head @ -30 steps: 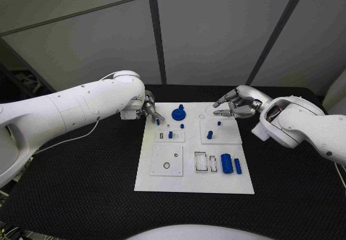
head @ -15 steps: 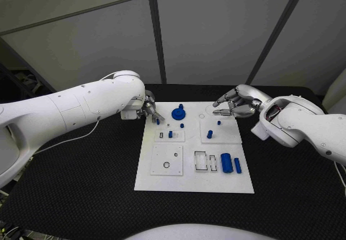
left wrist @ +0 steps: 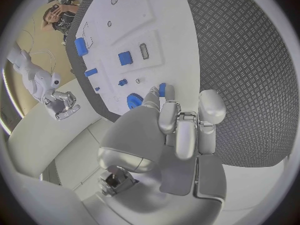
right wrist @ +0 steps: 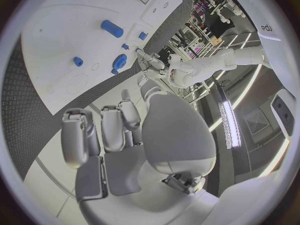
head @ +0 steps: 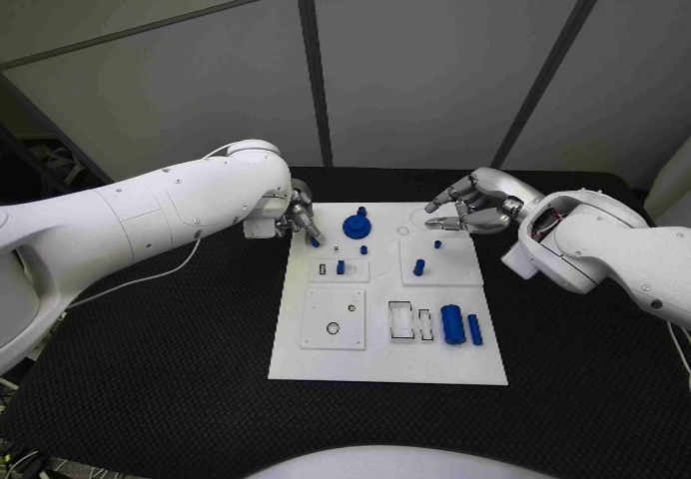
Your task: Assemble the parts on the task board
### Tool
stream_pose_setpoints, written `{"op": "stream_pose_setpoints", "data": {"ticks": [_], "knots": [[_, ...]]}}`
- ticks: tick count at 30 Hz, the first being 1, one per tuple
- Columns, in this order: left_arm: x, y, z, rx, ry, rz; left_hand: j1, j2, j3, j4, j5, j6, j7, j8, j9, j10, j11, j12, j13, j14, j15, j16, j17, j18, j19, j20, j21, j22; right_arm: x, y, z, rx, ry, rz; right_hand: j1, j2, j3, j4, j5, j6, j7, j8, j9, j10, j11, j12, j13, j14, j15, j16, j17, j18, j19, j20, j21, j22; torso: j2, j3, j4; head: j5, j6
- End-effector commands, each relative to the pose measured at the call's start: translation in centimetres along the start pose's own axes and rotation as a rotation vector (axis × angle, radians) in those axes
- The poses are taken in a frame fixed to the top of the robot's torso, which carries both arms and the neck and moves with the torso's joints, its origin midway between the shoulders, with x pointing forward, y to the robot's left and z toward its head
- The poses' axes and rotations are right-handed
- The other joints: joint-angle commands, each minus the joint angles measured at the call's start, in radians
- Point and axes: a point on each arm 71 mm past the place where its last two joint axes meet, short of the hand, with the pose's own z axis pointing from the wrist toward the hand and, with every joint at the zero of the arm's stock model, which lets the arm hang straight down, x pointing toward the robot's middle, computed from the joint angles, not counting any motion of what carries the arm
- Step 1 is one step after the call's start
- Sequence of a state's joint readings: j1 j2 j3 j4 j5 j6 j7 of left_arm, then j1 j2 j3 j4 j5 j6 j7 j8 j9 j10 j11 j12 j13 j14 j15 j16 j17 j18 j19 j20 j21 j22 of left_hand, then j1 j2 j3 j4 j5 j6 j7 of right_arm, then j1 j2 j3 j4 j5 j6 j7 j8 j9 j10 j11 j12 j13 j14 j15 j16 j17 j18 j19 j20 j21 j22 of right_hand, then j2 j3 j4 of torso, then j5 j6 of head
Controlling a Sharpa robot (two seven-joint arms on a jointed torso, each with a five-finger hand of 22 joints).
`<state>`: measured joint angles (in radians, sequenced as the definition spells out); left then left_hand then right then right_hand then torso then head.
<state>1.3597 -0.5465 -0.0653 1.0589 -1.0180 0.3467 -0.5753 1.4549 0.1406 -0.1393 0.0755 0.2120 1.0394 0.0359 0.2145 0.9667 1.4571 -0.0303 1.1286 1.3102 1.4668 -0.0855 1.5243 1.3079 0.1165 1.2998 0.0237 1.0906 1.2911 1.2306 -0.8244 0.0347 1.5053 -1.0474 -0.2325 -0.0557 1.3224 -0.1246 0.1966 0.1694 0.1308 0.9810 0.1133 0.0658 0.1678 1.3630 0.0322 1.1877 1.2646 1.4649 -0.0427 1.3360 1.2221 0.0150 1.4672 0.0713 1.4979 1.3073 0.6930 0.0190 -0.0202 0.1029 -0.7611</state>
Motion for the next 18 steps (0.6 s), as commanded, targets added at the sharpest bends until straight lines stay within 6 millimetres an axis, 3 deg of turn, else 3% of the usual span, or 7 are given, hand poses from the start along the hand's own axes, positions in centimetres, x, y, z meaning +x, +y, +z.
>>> {"op": "stream_pose_setpoints", "data": {"ticks": [1, 10, 18], "knots": [[0.1, -0.3, -0.1, 0.037, 0.017, -0.040, 0.104, 0.074, 0.033, -0.026, -0.030, -0.003, 0.007, -0.010, 0.004, 0.007, 0.003, -0.007, 0.110, 0.062, 0.004, -0.006, 0.126, -0.005, -0.006, 0.006, -0.004, 0.002, 0.0, 0.2, 0.0, -0.011, 0.004, -0.002, -0.002, 0.009, 0.000, 0.006, 0.002, 0.006, 0.000, 0.002, 0.002, 0.003, -0.002, 0.006, 0.002, 0.031, -0.003, -0.003, 0.001, 0.008, 0.051, -0.006, -0.003, 0.178, -0.001, -0.0001, -0.0002, 0.000, -0.003], [0.2, 0.6, -0.5, 0.057, 0.018, -0.105, 0.056, 0.055, 0.117, -0.077, -0.032, 0.011, 0.010, -0.031, 0.013, 0.013, 0.007, -0.011, 0.118, 0.063, 0.007, -0.005, 0.131, -0.006, -0.005, 0.013, -0.002, 0.009, -0.1, 0.1, 0.0, -0.010, 0.004, -0.003, -0.002, 0.009, 0.000, 0.006, 0.002, 0.006, 0.000, 0.002, 0.002, 0.003, -0.002, 0.006, 0.002, 0.031, -0.003, -0.003, 0.001, 0.008, 0.051, -0.006, -0.003, 0.178, -0.001, -0.0002, 0.0009, 0.001, -0.006], [0.4, 1.8, -2.0, 0.074, -0.019, -0.178, -0.082, 0.007, 0.294, -0.155, -0.031, 0.032, 0.008, -0.057, 0.049, 0.028, 0.005, -0.008, 0.138, 0.068, 0.005, -0.003, 0.142, -0.007, 0.006, 0.011, 0.006, 0.023, -0.1, 0.0, -0.1, -0.007, 0.003, -0.003, -0.002, 0.009, 0.000, 0.006, 0.002, 0.006, 0.000, 0.002, 0.002, 0.003, -0.002, 0.006, 0.002, 0.031, -0.003, -0.003, 0.001, 0.008, 0.051, -0.006, -0.003, 0.178, -0.003, 0.0006, 0.0045, 0.003, -0.010]]}}
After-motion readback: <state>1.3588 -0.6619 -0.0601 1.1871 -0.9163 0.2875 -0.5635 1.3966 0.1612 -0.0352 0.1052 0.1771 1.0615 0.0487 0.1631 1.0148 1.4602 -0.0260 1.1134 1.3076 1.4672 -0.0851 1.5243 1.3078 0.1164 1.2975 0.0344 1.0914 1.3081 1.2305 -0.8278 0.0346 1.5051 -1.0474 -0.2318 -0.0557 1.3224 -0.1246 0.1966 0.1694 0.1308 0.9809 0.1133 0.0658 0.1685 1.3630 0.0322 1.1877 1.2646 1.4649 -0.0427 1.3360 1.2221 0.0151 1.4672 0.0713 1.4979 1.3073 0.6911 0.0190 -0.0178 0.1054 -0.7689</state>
